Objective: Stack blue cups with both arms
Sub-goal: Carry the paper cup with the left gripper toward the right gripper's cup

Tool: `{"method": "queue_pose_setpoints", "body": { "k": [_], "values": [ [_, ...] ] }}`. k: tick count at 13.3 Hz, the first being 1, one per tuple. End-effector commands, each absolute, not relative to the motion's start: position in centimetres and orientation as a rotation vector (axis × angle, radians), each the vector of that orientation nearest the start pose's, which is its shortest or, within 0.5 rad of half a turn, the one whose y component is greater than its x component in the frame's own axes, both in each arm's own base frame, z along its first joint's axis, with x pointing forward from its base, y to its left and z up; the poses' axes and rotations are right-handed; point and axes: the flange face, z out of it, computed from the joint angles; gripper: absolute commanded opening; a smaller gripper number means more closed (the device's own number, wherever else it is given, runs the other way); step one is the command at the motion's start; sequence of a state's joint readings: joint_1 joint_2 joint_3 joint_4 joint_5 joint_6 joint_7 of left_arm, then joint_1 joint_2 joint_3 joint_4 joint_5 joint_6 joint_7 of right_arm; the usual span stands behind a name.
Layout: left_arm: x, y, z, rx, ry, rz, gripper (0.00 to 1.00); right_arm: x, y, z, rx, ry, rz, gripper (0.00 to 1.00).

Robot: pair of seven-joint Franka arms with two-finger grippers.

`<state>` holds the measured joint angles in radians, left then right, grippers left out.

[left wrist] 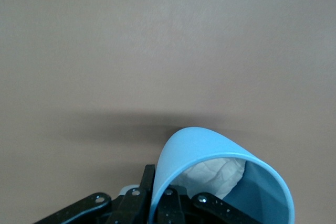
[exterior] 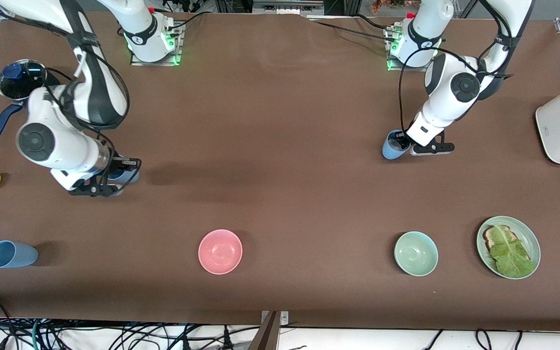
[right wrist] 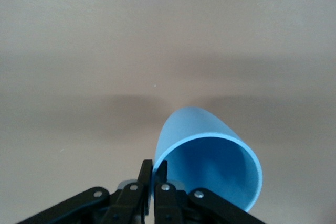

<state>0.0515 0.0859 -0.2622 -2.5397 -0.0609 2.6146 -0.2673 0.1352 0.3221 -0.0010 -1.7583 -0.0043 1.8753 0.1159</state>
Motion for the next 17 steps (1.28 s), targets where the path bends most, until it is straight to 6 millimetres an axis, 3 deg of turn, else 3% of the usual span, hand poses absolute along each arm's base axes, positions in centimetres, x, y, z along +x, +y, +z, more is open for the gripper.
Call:
{"method": "queue_pose_setpoints", "body": {
  "k": [1,4,9,17],
  "values": [
    [46.5,-11.9,27.5,-3.188,-0.234,0.069,0.00,62.3,10.6,41.4,-3.164,0.003,0.359,0.00],
    [47.3,-16.2,30.0,-3.176,-0.315,0.117,0.00,61.6,15.0,44.8,-3.180,0.058,0.346,0.00],
    [45.9,-24.3,31.7,-3.183,-0.458,0.099,0.00,60.8,18.7,46.6,-3.188,0.116,0.308,0.00],
    [43.1,-37.8,31.3,-3.166,-0.672,0.137,0.00,60.5,19.6,46.6,-3.192,0.135,0.308,0.00]
  ]
}}
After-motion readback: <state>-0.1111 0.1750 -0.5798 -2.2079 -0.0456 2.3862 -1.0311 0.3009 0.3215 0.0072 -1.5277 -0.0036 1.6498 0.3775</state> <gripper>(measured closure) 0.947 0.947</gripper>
